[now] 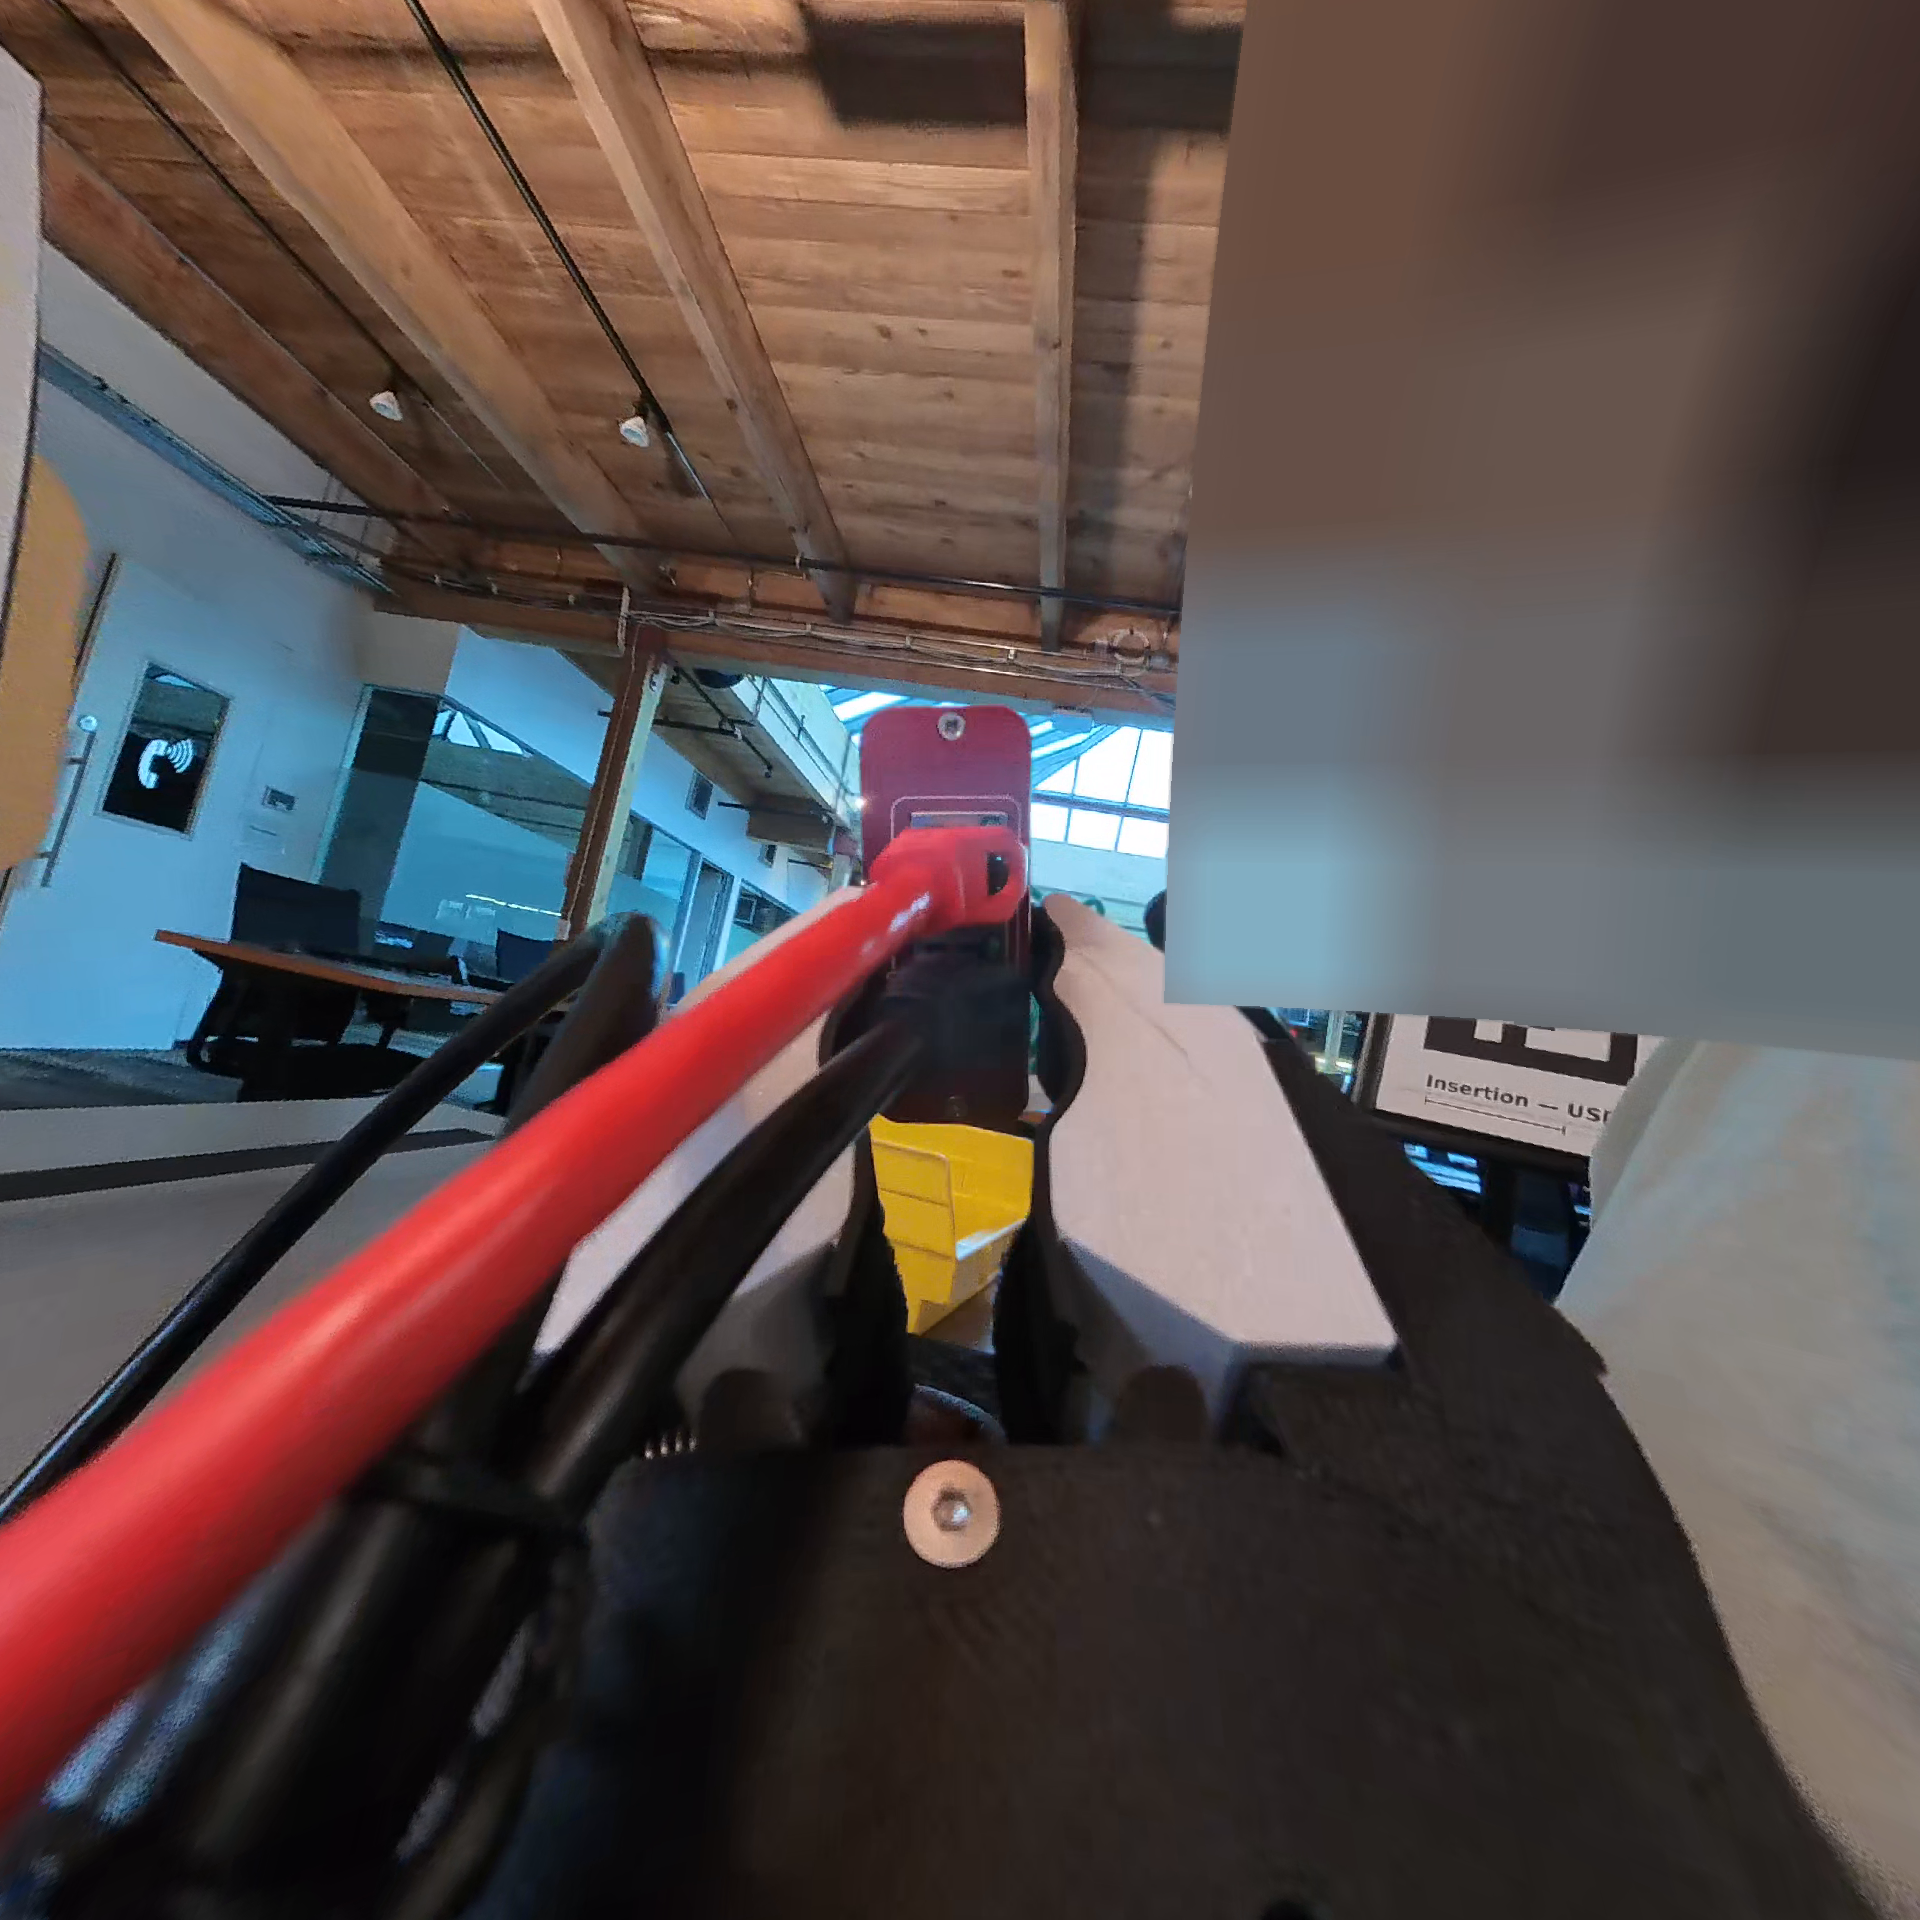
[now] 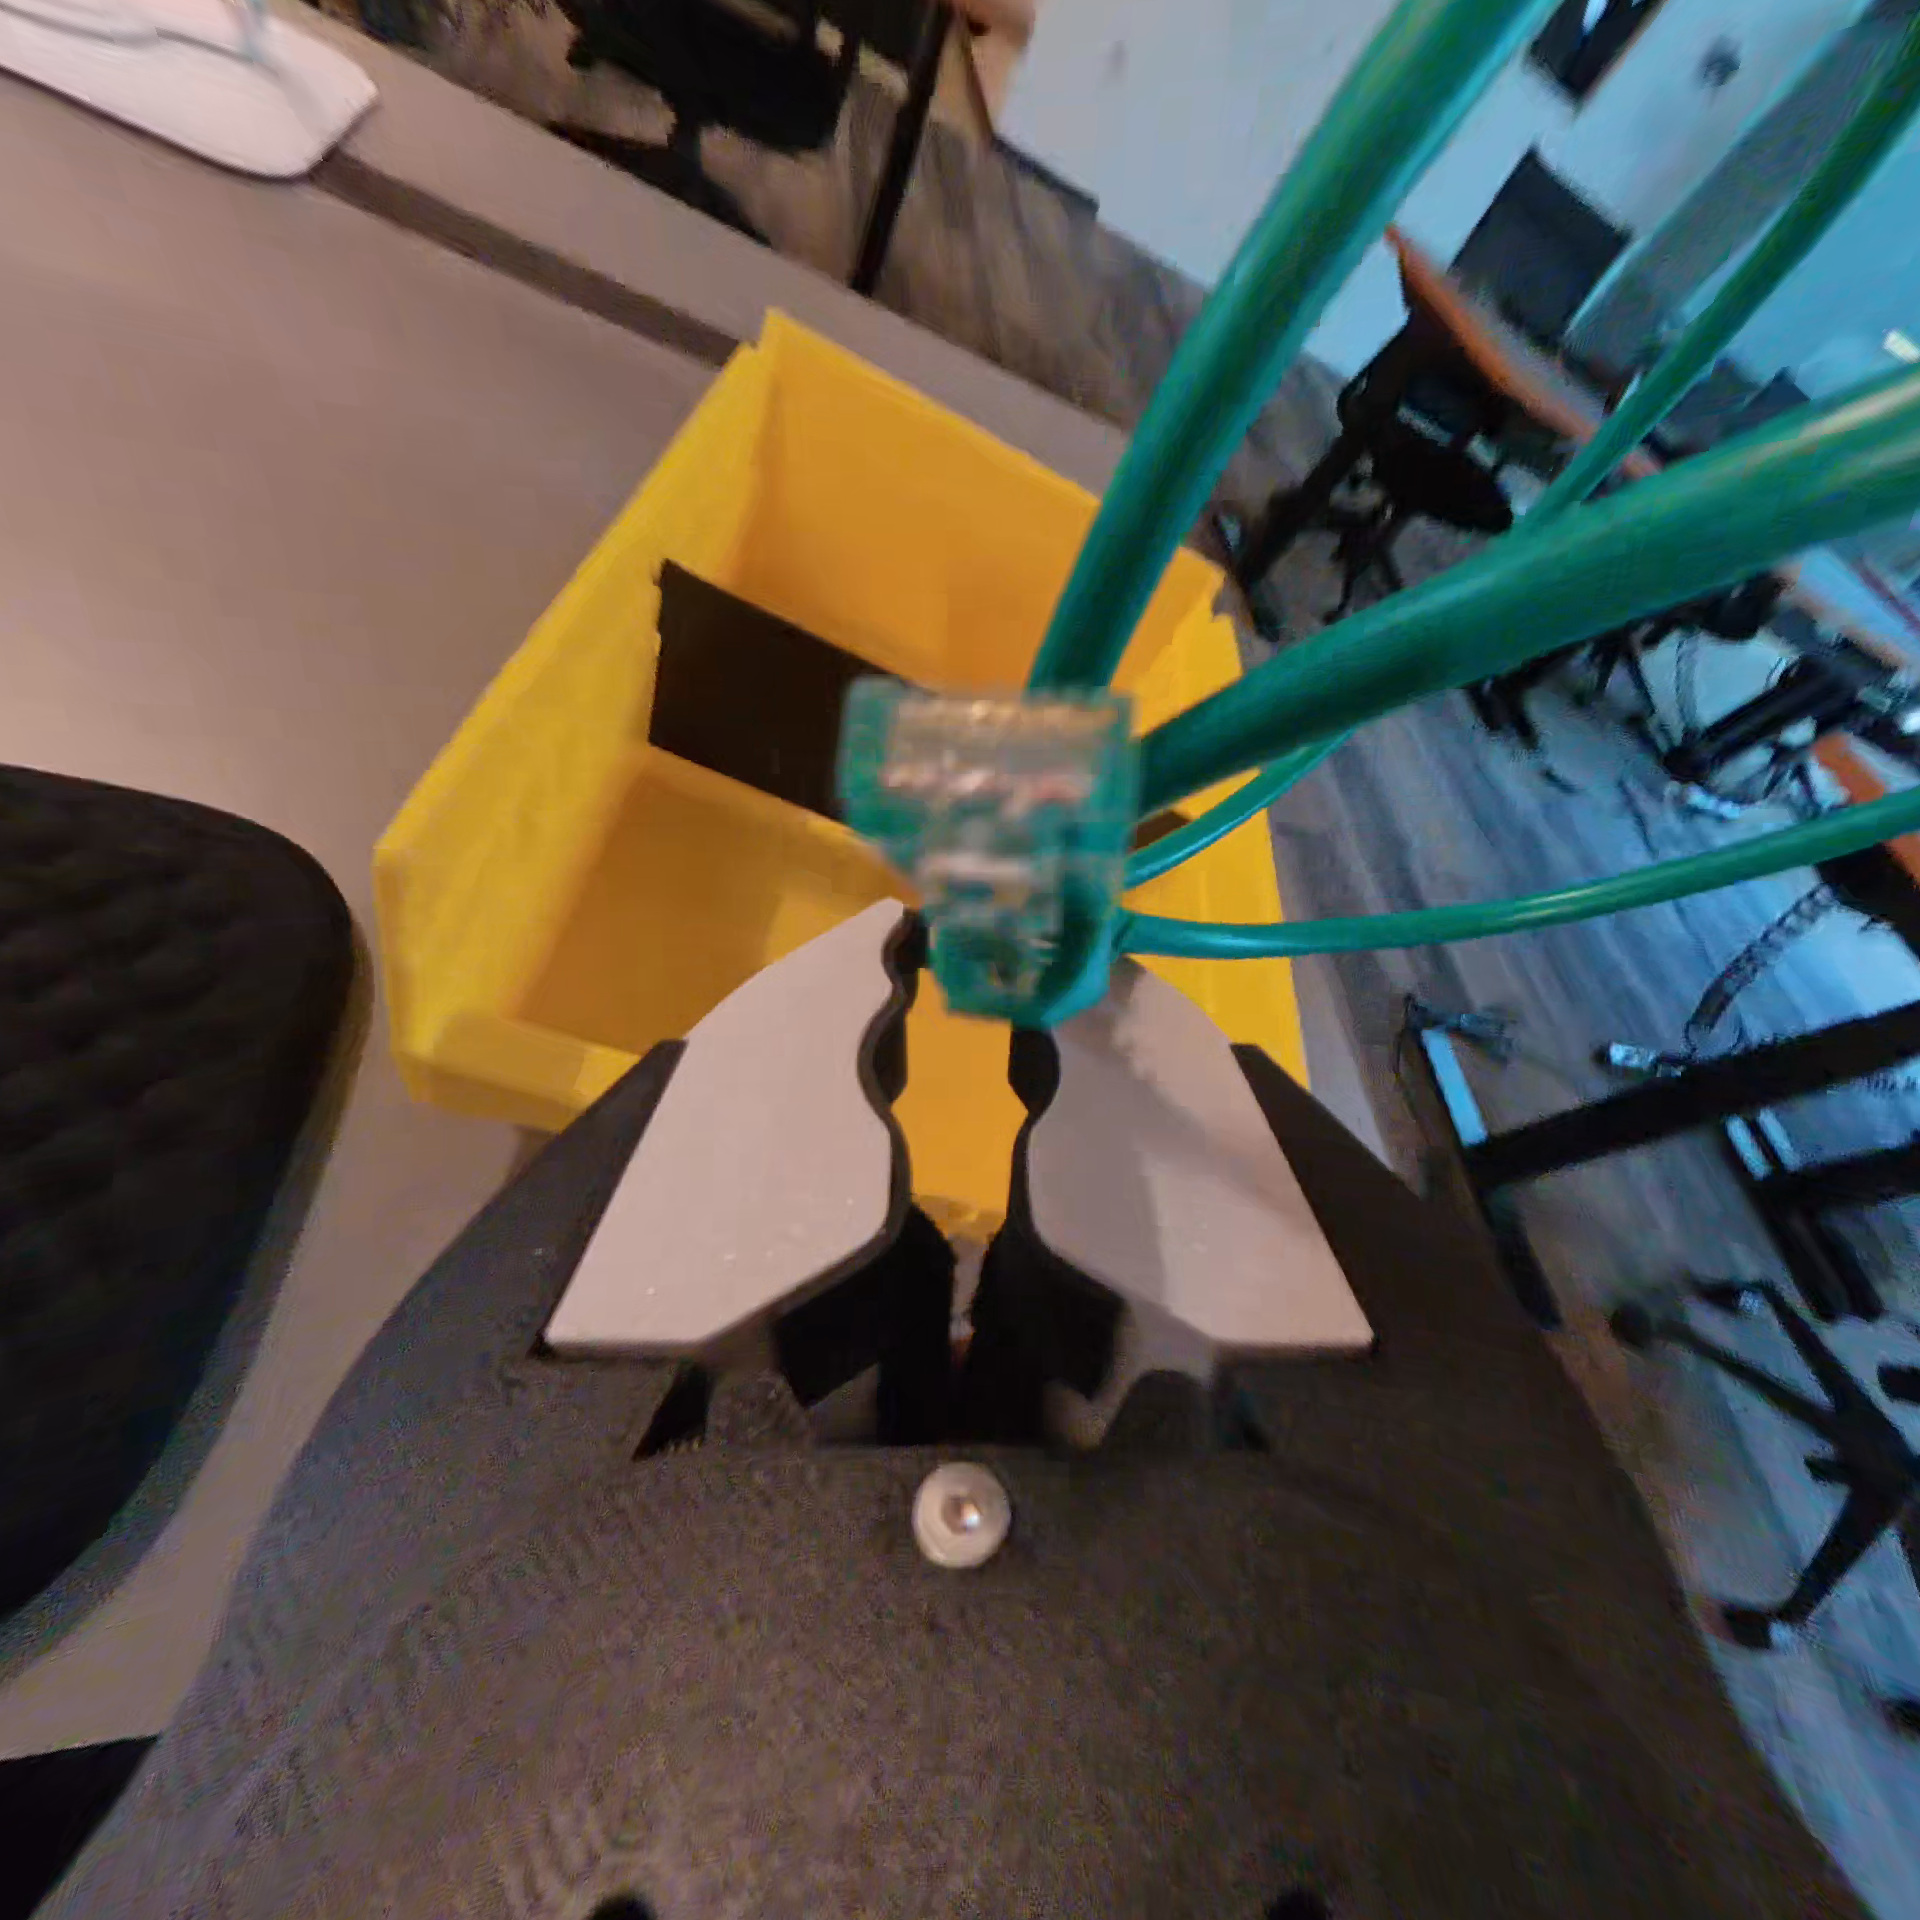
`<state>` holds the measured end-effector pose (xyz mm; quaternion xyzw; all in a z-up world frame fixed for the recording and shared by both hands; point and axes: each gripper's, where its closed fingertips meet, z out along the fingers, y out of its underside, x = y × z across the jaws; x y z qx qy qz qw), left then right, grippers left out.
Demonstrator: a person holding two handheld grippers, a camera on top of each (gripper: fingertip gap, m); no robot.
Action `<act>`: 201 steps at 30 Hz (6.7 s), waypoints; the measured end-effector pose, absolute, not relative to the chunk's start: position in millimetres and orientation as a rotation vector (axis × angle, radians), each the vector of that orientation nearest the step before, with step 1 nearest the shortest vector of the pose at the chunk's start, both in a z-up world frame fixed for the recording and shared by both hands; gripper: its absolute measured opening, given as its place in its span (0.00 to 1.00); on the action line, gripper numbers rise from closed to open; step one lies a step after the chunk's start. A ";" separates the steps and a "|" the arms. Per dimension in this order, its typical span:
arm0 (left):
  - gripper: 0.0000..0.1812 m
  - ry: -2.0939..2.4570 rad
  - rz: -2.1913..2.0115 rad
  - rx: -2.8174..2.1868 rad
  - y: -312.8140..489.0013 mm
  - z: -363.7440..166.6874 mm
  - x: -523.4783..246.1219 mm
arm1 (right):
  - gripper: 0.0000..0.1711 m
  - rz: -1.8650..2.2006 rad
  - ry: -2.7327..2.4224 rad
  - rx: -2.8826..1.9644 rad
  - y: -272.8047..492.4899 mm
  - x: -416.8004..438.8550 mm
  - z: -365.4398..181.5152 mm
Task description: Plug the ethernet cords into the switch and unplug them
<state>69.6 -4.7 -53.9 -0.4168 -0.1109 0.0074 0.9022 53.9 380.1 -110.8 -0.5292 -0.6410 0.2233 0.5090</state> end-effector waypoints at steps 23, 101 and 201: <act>0.15 -0.260 0.058 -1.113 28.2 -81.8 64.8 | 0.19 1.338 -1.639 -0.899 245.0 29.9 -70.5; 0.16 -0.263 -0.305 -1.237 46.1 -99.7 82.6 | 0.16 2.536 -1.798 -0.267 48.4 73.3 -70.0; 0.16 -0.254 -0.332 -1.047 25.0 -78.5 78.5 | 0.35 1.187 -1.543 -1.256 322.3 28.8 -108.6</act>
